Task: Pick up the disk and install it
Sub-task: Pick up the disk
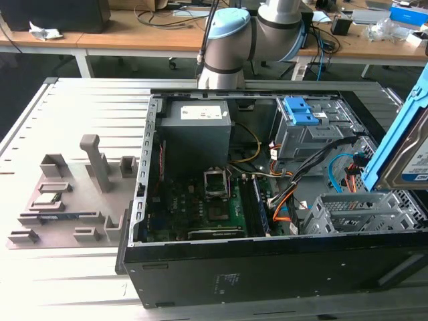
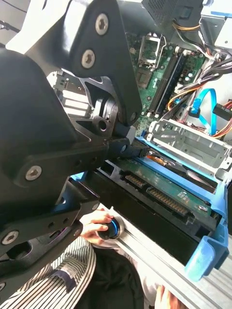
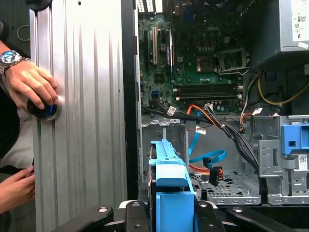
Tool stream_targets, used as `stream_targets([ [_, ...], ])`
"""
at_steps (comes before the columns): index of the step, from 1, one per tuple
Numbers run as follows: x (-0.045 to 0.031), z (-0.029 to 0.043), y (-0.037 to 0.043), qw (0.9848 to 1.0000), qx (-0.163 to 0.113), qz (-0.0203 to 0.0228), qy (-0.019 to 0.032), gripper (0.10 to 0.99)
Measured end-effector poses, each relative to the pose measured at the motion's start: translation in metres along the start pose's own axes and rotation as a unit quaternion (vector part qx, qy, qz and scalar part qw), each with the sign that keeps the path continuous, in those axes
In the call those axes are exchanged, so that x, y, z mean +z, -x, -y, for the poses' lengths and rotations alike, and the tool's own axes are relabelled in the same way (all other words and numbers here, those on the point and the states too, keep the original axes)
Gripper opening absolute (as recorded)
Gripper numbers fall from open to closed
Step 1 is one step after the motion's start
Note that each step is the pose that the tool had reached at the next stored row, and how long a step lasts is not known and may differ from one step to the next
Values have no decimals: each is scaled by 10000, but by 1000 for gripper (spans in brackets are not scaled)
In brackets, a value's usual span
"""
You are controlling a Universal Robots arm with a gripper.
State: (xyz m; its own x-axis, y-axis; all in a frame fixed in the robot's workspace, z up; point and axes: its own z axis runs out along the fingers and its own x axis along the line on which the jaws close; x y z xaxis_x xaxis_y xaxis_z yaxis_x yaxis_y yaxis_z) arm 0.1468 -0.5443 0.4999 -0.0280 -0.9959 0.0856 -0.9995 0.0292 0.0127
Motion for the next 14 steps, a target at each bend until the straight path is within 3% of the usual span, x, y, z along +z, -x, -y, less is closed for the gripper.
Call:
stream_targets([
  [14, 141, 10, 12, 10000, 0, -2, 0, 365],
])
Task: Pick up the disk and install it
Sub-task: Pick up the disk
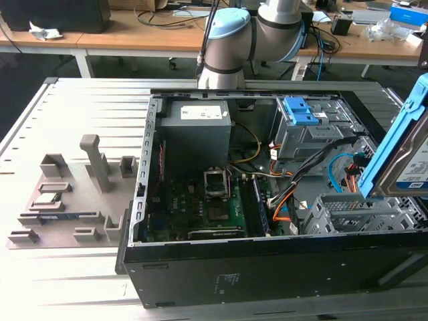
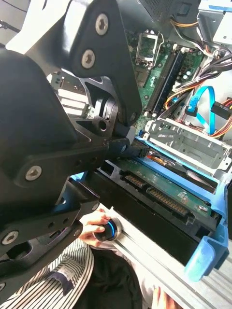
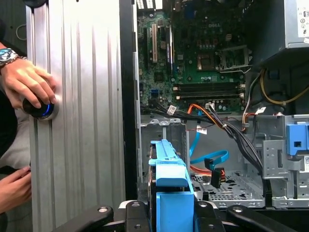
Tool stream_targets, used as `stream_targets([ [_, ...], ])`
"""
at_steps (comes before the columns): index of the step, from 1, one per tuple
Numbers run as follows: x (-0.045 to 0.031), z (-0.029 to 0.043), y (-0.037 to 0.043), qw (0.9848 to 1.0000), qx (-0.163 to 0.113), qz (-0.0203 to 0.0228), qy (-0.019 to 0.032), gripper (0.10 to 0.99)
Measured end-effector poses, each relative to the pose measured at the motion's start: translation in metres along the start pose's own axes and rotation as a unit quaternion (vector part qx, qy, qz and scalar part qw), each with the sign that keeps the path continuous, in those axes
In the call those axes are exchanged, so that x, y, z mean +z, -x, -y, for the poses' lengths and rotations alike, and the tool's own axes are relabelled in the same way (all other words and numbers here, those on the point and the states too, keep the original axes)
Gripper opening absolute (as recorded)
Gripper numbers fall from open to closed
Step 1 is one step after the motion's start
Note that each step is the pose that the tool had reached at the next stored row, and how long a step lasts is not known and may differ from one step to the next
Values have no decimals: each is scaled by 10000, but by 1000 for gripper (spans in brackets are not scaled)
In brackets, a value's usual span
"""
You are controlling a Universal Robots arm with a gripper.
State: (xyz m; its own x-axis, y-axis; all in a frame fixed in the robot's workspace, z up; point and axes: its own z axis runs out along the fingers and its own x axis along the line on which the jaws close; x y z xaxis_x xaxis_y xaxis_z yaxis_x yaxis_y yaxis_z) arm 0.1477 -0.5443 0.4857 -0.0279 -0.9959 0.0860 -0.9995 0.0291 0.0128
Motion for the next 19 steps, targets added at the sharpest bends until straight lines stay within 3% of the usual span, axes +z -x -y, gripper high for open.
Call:
stream_targets([
  [19, 231, -62, 25, 10000, 0, 0, 0, 365],
])
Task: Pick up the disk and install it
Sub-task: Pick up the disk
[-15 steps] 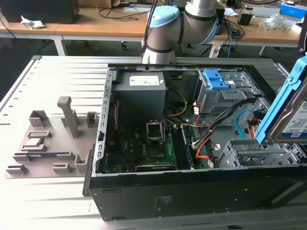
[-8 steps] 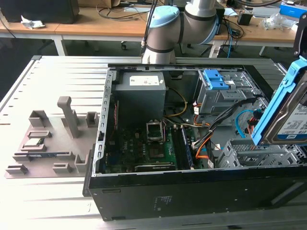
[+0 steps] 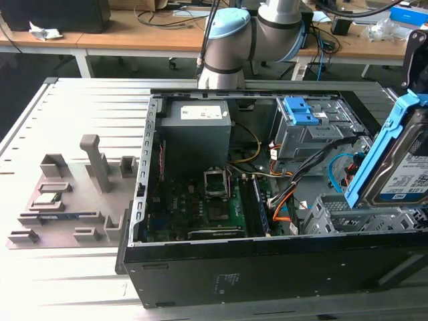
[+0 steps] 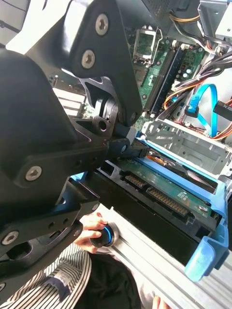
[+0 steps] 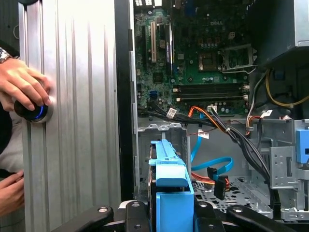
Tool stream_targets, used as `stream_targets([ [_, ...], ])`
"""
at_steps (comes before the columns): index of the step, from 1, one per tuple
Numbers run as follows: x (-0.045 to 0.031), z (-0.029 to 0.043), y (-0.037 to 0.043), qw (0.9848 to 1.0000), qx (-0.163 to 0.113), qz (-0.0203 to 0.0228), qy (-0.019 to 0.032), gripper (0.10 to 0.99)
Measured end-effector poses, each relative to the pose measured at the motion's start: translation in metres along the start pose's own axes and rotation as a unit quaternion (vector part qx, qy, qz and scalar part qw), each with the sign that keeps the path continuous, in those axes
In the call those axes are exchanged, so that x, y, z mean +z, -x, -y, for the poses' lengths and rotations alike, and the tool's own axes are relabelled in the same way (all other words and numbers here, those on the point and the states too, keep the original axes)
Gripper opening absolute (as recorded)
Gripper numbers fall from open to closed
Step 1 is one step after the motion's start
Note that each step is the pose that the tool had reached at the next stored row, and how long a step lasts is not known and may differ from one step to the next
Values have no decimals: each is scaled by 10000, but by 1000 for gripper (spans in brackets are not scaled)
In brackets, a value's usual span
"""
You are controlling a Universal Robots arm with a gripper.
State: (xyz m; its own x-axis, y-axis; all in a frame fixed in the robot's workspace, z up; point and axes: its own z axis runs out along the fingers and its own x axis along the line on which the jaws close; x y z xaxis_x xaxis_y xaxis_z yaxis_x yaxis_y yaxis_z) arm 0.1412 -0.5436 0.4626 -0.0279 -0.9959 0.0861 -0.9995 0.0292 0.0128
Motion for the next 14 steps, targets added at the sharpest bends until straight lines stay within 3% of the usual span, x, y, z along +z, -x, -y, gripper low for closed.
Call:
stream_targets([
  [14, 76, 0, 38, 10000, 1, 0, 0, 365],
])
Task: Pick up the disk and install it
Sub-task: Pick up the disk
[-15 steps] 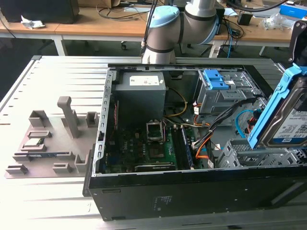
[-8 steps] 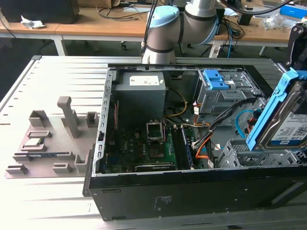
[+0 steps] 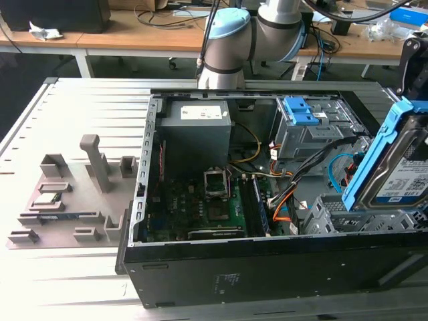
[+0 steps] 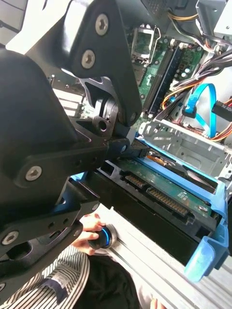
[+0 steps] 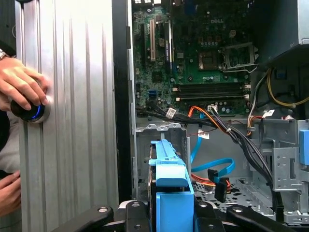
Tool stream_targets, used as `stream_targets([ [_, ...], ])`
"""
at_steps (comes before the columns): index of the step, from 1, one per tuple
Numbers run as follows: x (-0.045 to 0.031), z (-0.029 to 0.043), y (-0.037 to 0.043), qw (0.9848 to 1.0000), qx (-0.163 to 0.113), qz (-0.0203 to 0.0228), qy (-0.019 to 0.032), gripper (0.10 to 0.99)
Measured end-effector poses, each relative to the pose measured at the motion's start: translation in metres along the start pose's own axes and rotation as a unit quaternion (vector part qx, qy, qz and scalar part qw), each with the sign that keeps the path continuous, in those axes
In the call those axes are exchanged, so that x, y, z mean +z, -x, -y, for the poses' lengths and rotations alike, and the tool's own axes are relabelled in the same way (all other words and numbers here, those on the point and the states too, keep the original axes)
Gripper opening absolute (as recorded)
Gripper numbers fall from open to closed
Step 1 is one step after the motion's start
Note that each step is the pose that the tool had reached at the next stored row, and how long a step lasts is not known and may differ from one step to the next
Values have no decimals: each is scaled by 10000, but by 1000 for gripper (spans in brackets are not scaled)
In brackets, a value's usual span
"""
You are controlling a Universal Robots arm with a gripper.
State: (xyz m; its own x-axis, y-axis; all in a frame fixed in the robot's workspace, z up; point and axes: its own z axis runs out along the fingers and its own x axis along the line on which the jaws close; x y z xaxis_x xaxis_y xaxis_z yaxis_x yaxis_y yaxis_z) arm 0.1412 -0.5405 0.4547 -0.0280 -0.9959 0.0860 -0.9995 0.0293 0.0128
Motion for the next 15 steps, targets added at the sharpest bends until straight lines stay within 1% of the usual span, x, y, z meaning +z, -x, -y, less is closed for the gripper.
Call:
stream_targets([
  [5, -7, -3, 99, 10000, 0, 0, 0, 365],
  [10, 4, -9, 104, 10000, 0, 0, 1, 365],
  [15, 16, -72, 103, 10000, 0, 0, 0, 365],
])
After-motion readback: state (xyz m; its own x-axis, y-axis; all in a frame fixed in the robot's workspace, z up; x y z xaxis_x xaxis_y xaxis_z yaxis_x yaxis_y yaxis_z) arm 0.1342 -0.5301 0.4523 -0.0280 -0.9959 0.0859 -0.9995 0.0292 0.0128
